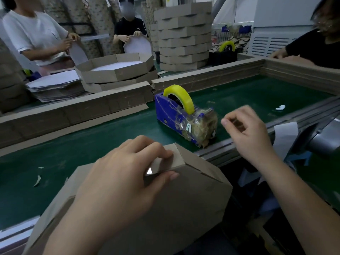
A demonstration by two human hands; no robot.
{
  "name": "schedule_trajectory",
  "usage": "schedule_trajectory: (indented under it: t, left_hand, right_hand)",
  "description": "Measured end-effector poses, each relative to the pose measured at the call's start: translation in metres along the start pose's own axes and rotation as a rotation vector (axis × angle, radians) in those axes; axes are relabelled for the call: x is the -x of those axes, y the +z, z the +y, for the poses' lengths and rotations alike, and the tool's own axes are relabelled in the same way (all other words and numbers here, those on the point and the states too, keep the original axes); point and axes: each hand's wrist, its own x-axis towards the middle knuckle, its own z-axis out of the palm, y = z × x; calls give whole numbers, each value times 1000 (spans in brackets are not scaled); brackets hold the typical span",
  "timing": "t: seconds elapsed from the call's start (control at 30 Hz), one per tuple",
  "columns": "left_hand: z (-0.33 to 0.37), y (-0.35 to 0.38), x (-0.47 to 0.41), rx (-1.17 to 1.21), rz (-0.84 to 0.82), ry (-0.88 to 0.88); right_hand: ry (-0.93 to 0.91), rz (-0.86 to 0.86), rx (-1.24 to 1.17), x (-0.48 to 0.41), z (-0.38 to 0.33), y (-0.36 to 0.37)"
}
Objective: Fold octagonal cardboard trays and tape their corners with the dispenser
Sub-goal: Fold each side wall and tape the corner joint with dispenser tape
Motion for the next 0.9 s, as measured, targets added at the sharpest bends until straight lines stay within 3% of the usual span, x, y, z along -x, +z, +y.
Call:
schedule_trajectory:
  t: [0.1, 0.2, 0.27, 0.37, 0.47, 0.7, 0.9]
  left_hand:
    - [-2, 2, -1, 6, 12, -3]
    - [-4, 4, -2, -3, 21, 0]
    - [-5, 5, -2, 28, 29, 0]
    - [-6, 5, -2, 77, 36, 12]
    - [-5, 6, -1, 117, 53, 18]
    - [-4, 5, 4, 211, 49, -54]
    - [-5, 1, 4, 210, 23, 70]
  right_hand:
    - [-17, -164, -313, -5, -35, -12]
    - [10, -443, -718, -7, -67, -19]
    - [54, -644, -855, -7, -81, -19]
    - [94, -853, -791, -10, -89, -13]
    - [154, -958, -727, -13, -91, -8]
    - [216, -1007, -715, -14, -90, -4]
    - [208, -1027, -701, -15, -91, -4]
